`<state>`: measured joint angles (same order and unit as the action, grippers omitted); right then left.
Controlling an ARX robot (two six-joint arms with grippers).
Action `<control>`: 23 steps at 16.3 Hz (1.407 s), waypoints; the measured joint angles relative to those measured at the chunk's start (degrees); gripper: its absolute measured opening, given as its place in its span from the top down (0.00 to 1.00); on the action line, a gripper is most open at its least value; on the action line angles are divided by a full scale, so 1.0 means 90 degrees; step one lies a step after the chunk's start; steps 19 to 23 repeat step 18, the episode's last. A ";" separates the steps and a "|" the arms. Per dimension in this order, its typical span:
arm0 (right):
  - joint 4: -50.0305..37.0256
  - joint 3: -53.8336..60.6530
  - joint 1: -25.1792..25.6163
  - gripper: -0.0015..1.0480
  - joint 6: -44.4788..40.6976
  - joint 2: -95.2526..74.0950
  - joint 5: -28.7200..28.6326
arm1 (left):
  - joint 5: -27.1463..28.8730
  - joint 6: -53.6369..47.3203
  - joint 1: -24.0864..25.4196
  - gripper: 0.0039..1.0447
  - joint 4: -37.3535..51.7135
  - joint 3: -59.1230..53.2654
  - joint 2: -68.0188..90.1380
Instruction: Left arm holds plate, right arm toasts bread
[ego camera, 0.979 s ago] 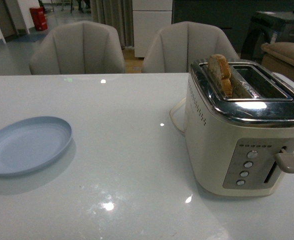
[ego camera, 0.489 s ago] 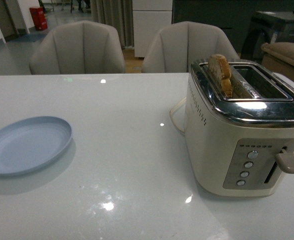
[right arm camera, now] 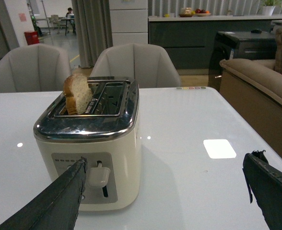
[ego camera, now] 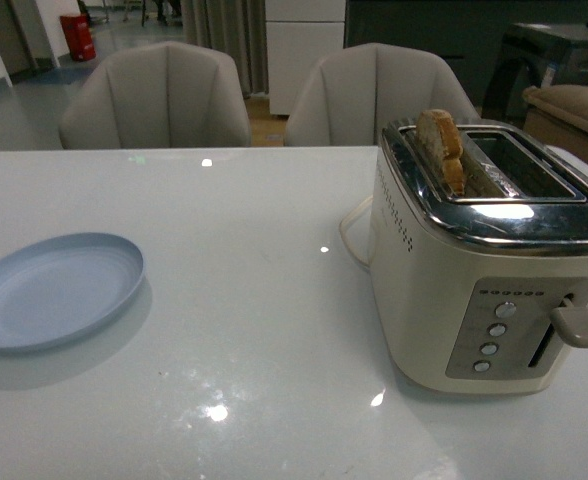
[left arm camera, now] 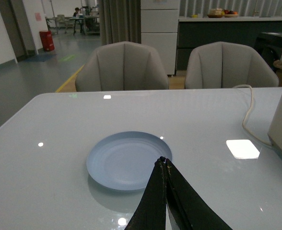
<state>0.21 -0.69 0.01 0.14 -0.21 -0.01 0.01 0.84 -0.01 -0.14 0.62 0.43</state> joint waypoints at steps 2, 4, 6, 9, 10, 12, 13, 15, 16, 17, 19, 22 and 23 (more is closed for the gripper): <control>-0.0005 0.0000 0.0000 0.06 0.0000 0.0000 0.0000 | 0.0002 0.0000 0.0000 0.90 -0.0005 0.0000 0.0000; -0.0002 -0.0002 0.0000 0.06 0.0000 0.0000 0.0000 | 0.0002 0.0000 0.0000 0.67 -0.0005 0.0000 0.0000; -0.0002 0.0000 0.0000 0.06 0.0000 0.0000 0.0000 | 0.0002 0.0000 0.0000 0.46 -0.0005 0.0000 0.0000; -0.0002 0.0000 0.0000 0.06 0.0000 0.0000 0.0000 | 0.0002 0.0000 0.0000 0.13 -0.0005 0.0000 0.0000; -0.0002 0.0000 0.0000 0.06 0.0000 0.0000 0.0000 | 0.0002 -0.0007 0.0000 0.04 -0.0005 0.0000 0.0000; -0.0002 0.0000 0.0000 0.06 0.0000 0.0000 0.0000 | 0.0002 -0.0005 0.0000 0.06 -0.0005 0.0000 0.0000; -0.0002 0.0000 0.0000 0.06 0.0000 0.0000 0.0000 | 0.0002 -0.0005 0.0000 0.06 -0.0005 0.0000 0.0000; -0.0002 0.0000 0.0000 0.06 0.0000 0.0000 0.0000 | 0.0002 -0.0005 0.0000 0.06 -0.0005 0.0000 0.0000; -0.0002 0.0000 0.0000 0.06 0.0002 0.0000 0.0000 | 0.0002 -0.0005 0.0000 0.06 -0.0005 0.0000 0.0000; -0.0002 0.0000 0.0000 0.06 0.0002 0.0000 0.0000 | 0.0002 -0.0005 0.0000 0.06 -0.0005 0.0000 0.0000; -0.0002 0.0000 0.0000 0.06 0.0002 0.0000 0.0000 | 0.0002 -0.0005 0.0000 0.06 -0.0005 0.0000 0.0000; -0.0002 0.0000 0.0000 0.06 0.0002 0.0000 0.0000 | 0.0002 -0.0005 0.0000 0.06 -0.0005 0.0000 0.0000; -0.0002 0.0000 0.0000 0.06 0.0002 0.0000 0.0000 | 0.0002 -0.0005 0.0000 0.06 -0.0005 0.0000 0.0000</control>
